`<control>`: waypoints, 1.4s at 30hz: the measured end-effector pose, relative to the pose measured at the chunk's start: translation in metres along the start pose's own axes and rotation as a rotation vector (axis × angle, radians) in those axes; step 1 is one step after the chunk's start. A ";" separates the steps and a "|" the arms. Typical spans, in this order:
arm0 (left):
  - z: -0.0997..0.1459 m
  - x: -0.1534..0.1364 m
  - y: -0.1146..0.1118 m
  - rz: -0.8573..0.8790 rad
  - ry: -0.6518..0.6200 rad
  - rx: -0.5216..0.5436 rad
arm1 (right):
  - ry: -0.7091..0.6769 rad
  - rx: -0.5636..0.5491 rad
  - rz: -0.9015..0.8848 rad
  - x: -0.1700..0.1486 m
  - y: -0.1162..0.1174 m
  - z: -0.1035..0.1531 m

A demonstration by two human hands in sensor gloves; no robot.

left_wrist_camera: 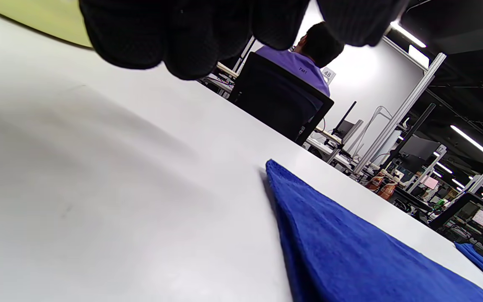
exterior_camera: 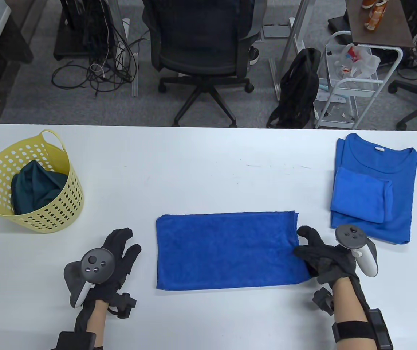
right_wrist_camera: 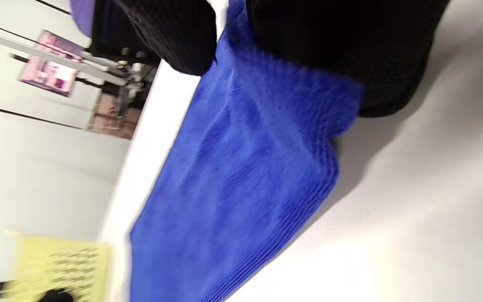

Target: Fold and stack clothes and towels from laundry basket

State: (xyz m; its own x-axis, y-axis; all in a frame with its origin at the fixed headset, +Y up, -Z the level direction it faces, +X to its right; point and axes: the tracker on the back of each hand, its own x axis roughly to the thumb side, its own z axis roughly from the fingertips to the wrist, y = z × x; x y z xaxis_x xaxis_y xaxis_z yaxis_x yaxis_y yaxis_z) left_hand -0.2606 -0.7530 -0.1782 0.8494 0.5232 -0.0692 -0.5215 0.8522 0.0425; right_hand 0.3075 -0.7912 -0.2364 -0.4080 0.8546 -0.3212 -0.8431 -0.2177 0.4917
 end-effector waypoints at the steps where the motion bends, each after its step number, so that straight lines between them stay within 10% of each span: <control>1: 0.000 0.000 0.000 0.001 0.002 0.000 | -0.013 0.002 -0.008 -0.001 0.000 0.000; 12: -0.003 -0.003 -0.004 -0.012 -0.001 -0.026 | -0.075 -0.088 0.287 0.011 0.004 -0.010; 26: -0.002 -0.004 -0.002 0.006 -0.018 -0.008 | -0.090 -0.308 0.512 0.077 -0.016 0.063; 31: -0.001 -0.003 -0.002 0.007 -0.031 -0.002 | -0.278 -0.214 0.674 0.150 0.059 0.053; 37: 0.000 -0.006 0.001 0.014 -0.030 0.009 | -0.141 0.176 0.963 0.146 0.219 -0.047; 42: 0.002 -0.007 0.000 -0.020 -0.032 0.005 | -0.063 0.193 0.949 0.130 0.241 -0.071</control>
State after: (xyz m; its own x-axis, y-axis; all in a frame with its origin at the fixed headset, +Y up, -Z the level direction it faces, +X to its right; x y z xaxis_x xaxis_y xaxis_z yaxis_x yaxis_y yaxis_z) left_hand -0.2663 -0.7570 -0.1761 0.8619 0.5057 -0.0378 -0.5040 0.8625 0.0460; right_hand 0.0263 -0.7664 -0.2168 -0.8648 0.3880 0.3189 -0.0980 -0.7532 0.6505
